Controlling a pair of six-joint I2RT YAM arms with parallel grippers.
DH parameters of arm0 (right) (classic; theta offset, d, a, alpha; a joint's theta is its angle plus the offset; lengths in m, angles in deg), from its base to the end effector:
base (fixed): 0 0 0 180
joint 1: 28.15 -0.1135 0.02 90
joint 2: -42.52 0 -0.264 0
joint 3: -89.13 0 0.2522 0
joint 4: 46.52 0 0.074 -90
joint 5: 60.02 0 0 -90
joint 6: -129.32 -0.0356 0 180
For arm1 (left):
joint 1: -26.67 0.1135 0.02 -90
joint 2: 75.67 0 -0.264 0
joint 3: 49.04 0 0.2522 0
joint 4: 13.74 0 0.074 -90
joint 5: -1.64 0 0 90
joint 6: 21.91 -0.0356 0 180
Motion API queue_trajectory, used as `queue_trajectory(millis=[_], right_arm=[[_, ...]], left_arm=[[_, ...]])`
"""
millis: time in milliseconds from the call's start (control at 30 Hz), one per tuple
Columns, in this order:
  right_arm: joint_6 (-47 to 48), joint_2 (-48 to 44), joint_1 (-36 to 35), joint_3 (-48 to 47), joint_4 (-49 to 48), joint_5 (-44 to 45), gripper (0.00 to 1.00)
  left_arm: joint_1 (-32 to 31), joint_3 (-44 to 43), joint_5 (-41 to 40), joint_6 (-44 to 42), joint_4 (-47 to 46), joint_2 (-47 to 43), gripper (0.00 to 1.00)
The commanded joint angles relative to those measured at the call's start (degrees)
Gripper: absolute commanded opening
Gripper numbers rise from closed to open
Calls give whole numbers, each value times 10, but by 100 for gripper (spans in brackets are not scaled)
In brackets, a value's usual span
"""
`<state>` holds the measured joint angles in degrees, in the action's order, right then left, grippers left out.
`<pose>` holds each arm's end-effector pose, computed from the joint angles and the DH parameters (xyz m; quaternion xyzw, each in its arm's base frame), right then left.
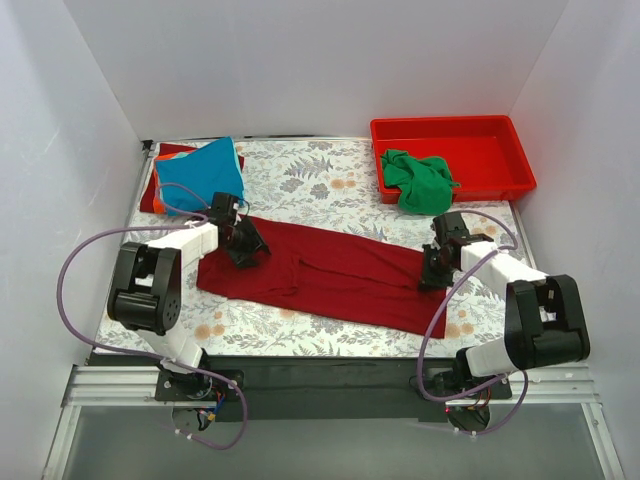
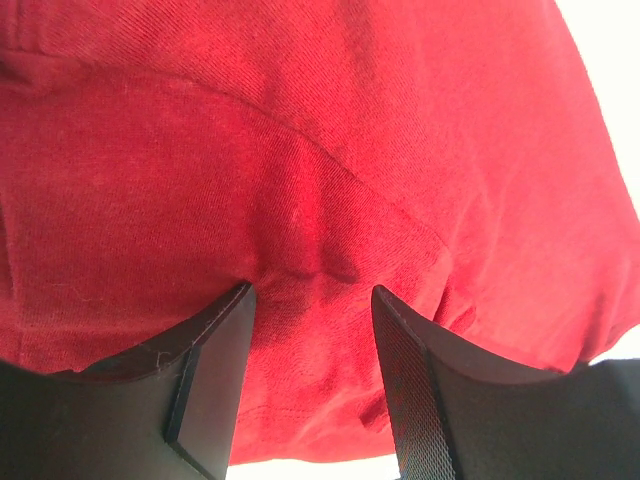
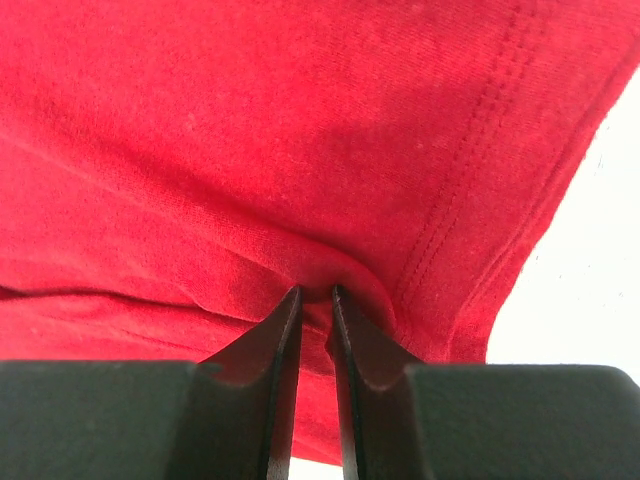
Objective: Fold and stack the t-shirts
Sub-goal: Fold the tshirt
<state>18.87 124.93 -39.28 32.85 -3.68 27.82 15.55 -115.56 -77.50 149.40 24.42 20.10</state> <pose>0.2459 0.0497 0.1618 0.0764 0.9801 0.0675 0.1705 0.3014 -0.0661 0.1523 -0.5461 0.8094 -0.2050 0.0679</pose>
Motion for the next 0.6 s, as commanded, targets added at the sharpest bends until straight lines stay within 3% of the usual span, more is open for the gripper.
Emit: queue_trajectory(millis=[0,200,567], right_arm=[[-16,-2,-9,45,87,0,25],[-11,-21,-25,29,106,2,25],[73,-38,-51,-121,149,48,28]], left_arm=[[-5,10,-75,-46,-18,78,50],[-24,-44,-77,-64,7,94,50],[-36,-103,-53,-14,88,-32,51]])
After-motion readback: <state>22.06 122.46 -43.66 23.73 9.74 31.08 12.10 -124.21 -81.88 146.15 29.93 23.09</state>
